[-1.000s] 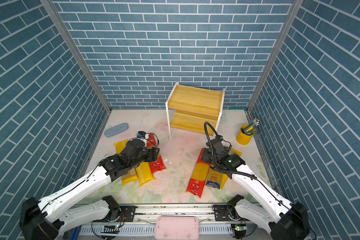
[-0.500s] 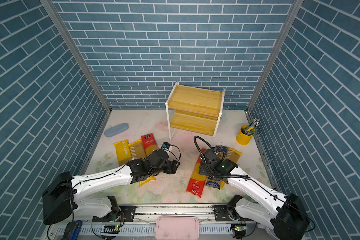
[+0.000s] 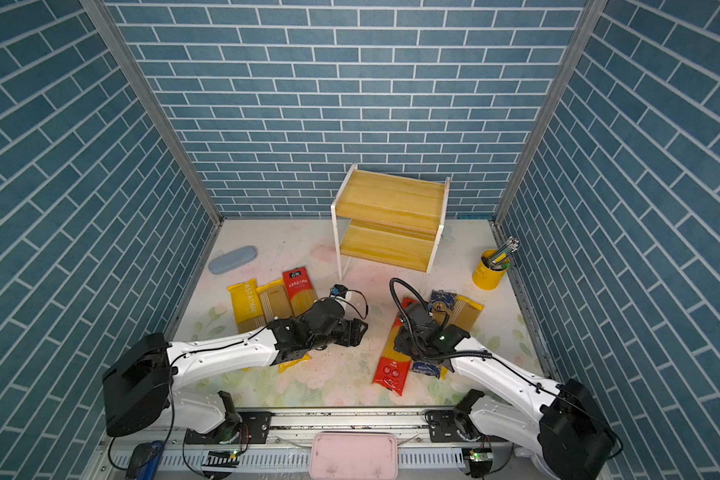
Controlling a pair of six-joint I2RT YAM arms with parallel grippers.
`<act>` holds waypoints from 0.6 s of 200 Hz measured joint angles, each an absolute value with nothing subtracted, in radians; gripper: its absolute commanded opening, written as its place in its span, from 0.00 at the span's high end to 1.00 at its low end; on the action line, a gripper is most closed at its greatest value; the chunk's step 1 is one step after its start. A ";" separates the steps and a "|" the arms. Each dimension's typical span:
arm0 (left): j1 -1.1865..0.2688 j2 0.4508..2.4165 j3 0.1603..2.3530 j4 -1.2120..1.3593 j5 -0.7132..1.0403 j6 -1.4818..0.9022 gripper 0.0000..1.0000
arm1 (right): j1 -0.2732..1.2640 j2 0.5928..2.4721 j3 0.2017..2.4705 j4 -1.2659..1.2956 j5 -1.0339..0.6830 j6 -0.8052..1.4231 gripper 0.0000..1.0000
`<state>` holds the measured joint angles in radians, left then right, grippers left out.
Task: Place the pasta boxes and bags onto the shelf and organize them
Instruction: 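Reach the right gripper onto the red spaghetti bag while the left gripper follows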
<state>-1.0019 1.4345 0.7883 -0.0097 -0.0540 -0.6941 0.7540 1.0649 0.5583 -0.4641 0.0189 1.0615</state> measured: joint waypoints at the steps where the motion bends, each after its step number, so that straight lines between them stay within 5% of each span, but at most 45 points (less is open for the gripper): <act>1: -1.002 1.435 0.788 -0.010 -0.054 -0.694 0.23 | 0.753 1.065 0.557 -0.463 0.019 1.063 0.50; 120: -1.002 1.465 0.789 0.021 -0.020 -0.727 0.24 | 0.701 1.148 0.517 -0.355 -0.008 1.143 0.28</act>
